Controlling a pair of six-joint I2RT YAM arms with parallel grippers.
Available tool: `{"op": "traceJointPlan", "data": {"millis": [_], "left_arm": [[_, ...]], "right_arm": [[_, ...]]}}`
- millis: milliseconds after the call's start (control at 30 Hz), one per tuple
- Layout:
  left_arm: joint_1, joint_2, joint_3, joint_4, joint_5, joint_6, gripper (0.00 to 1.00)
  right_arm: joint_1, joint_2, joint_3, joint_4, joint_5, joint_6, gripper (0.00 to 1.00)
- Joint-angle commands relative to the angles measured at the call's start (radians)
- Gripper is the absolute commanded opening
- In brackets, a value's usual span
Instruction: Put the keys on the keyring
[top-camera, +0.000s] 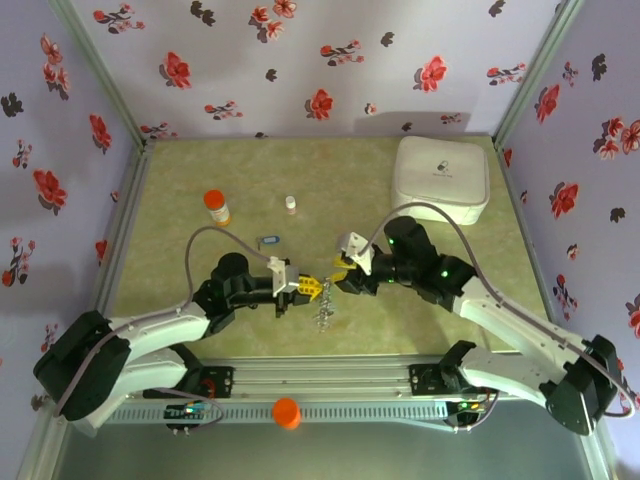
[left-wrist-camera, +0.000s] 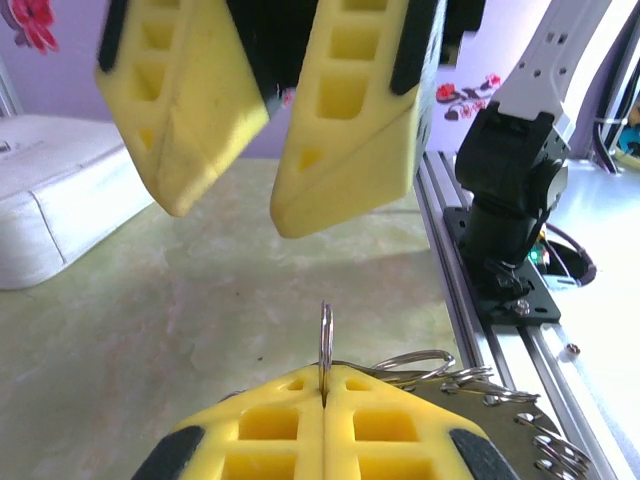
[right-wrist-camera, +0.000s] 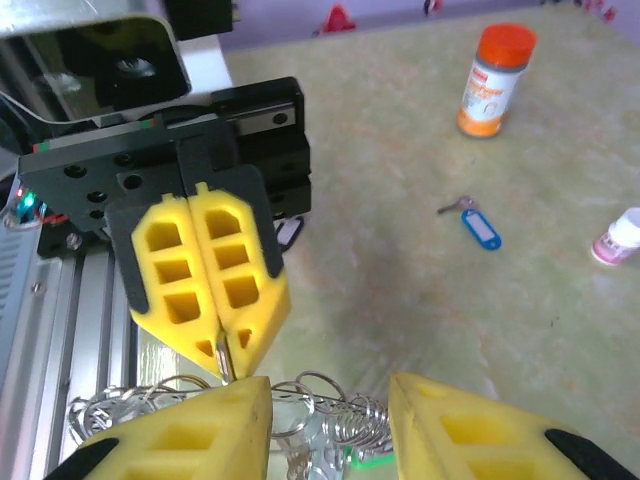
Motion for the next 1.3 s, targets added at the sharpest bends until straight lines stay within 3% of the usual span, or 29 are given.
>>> {"op": "traceJointPlan", "data": {"millis": [0, 200, 567, 833, 933, 1033, 1267], "left_arm": [[0.001, 0.009, -0.041, 0.234, -0.011, -0.057, 0.0], [0.001, 0.01, -0.054, 0.252, -0.01, -0.067, 0.0], [0.001, 0.021, -0.059, 0.291, -0.011, -0.091, 0.0], [0.001, 0.011, -0.067, 0.288, -0.025, -0.081, 0.0], [0.001, 0.014, -0.064, 0.284, -0.025, -0.08, 0.0], [0.001, 0.019, -0.061, 0.283, -0.024, -0.081, 0.0], [0.001, 0.014, -0.056, 0.284, -0.02, -0.094, 0.0]], "right_arm": [[-0.001, -0.016, -0.103, 0.312, -0.077, 0.14, 0.35], [0.002, -0.015, -0.203, 0.442, -0.141, 0.202, 0.35], [0.007, 0.004, -0.237, 0.526, -0.213, 0.245, 0.31], [0.008, -0.109, -0.261, 0.315, 0.012, 0.079, 0.31], [0.008, -0.116, -0.235, 0.252, -0.082, 0.1, 0.34], [0.017, -0.1, -0.23, 0.317, -0.15, 0.169, 0.34], [0.054, -0.061, -0.225, 0.446, -0.125, 0.183, 0.27]]}}
